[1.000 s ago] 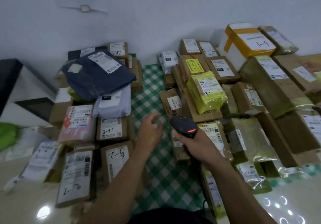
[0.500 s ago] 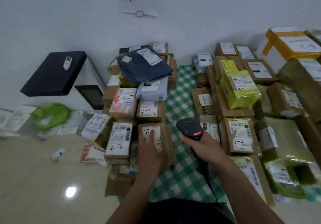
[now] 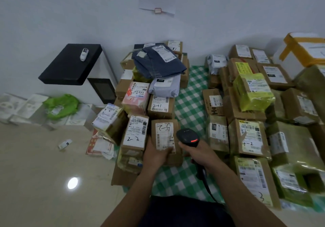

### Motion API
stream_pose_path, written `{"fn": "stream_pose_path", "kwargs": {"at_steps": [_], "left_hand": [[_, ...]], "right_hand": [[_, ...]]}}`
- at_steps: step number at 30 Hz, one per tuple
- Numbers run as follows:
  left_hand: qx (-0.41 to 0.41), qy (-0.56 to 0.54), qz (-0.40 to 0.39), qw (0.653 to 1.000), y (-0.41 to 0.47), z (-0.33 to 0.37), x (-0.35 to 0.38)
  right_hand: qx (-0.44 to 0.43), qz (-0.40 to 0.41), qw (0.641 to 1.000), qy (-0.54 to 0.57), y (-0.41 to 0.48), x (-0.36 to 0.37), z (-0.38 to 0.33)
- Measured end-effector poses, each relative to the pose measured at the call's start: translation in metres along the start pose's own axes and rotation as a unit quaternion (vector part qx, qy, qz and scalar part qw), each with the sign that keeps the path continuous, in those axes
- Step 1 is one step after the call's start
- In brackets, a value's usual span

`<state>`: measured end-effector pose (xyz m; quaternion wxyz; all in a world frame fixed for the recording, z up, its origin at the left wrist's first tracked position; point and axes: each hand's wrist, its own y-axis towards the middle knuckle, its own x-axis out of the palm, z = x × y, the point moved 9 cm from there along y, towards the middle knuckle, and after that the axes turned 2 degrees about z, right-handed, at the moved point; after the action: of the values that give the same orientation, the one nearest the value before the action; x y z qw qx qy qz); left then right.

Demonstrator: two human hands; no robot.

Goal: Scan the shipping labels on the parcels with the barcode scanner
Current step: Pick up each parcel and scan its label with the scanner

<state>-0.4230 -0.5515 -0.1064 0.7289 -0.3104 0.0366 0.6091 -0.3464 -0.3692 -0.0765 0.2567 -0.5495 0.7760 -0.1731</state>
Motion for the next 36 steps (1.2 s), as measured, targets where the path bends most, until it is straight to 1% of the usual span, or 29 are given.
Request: {"fn": "stream_pose_path", "kwargs": {"at_steps": [3, 5, 9, 12, 14, 17, 20, 22, 26, 31, 36], "left_hand": [[0.024, -0.027, 0.001, 0.999, -0.006, 0.0, 0.0], [0.038, -0.045, -0.015, 0.998, -0.014, 0.002, 0.001], [0.062, -0.063, -0.06, 0.994, -0.025, 0.011, 0.004], [0.075, -0.078, -0.07, 0.992, -0.023, 0.024, 0.006], [0.092, -0.087, -0.072, 0.989, -0.019, 0.043, 0.006], [0.122, -0.101, -0.085, 0.984, -0.006, 0.081, 0.012], [0.174, -0.117, -0.098, 0.973, 0.009, 0.121, 0.021], [0.209, -0.101, -0.105, 0.967, 0.019, 0.143, 0.028], [0.277, -0.05, -0.088, 0.956, 0.047, 0.167, 0.047], [0.313, -0.017, -0.066, 0.947, 0.063, 0.182, 0.063], [0.32, -0.017, -0.077, 0.944, 0.07, 0.184, 0.07]], "right_hand": [[0.002, -0.001, 1.0, -0.001, 0.001, 0.008, 0.001], [0.006, 0.006, 1.0, 0.003, 0.0, 0.005, 0.003], [0.0, 0.03, 0.999, 0.015, -0.006, -0.014, 0.003], [-0.022, 0.059, 0.997, 0.035, -0.015, -0.034, -0.009], [-0.051, 0.072, 0.995, 0.043, -0.023, -0.045, -0.023], [-0.08, 0.099, 0.992, 0.023, -0.03, -0.066, -0.04], [-0.098, 0.117, 0.988, 0.027, -0.037, -0.087, -0.056], [-0.101, 0.122, 0.987, 0.039, -0.042, -0.097, -0.065], [-0.088, 0.109, 0.988, 0.062, -0.046, -0.104, -0.075], [-0.076, 0.102, 0.991, 0.049, -0.048, -0.104, -0.083], [-0.078, 0.093, 0.99, 0.074, -0.048, -0.102, -0.086]]}}
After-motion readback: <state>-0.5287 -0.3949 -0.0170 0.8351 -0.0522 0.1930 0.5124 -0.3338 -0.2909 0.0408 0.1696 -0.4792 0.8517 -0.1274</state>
